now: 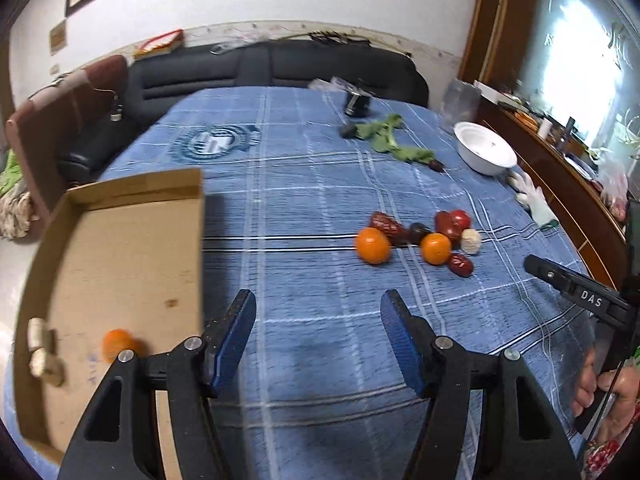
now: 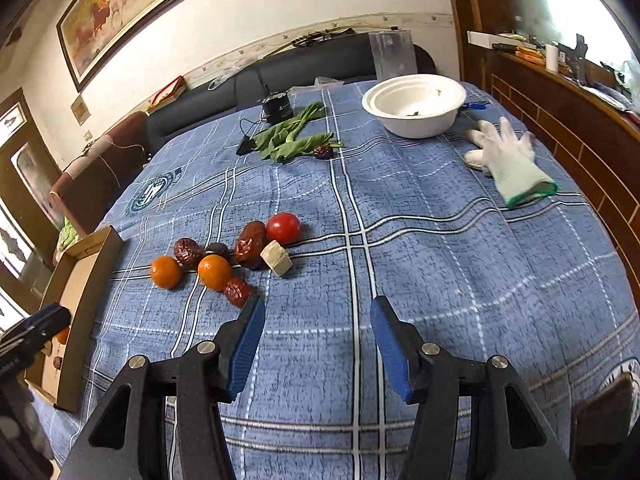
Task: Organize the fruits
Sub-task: 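Grasp the large orange with the left tool while the right tool grasps a yam cube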
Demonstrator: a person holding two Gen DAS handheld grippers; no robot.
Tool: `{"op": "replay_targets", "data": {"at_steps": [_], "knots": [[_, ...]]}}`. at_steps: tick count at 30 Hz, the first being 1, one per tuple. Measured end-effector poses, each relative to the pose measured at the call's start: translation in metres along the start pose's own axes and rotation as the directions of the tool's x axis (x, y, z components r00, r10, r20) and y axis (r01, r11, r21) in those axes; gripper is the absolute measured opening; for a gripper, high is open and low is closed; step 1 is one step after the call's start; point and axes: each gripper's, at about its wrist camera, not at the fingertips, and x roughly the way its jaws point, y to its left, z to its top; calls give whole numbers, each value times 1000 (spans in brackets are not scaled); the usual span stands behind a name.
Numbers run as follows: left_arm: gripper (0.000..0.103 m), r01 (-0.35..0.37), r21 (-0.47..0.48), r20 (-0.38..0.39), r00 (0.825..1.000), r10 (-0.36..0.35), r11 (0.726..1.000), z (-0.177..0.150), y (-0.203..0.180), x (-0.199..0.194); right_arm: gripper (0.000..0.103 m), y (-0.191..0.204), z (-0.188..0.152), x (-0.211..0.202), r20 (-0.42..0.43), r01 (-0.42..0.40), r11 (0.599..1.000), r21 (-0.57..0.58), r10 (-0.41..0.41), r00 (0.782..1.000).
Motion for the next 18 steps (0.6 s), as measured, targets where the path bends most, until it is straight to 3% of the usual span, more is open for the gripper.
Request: {"op": "replay_targets", "data": {"at_steps": [6, 18], "knots": [[64, 14, -2, -20, 1000, -14, 1000, 16, -12, 36, 59, 21, 14, 28, -5, 2, 997, -78, -2, 1000], [64, 33, 9, -80, 996, -32, 999, 32, -27, 103, 55, 31, 25, 75, -55, -11, 993, -120, 5, 998]]}}
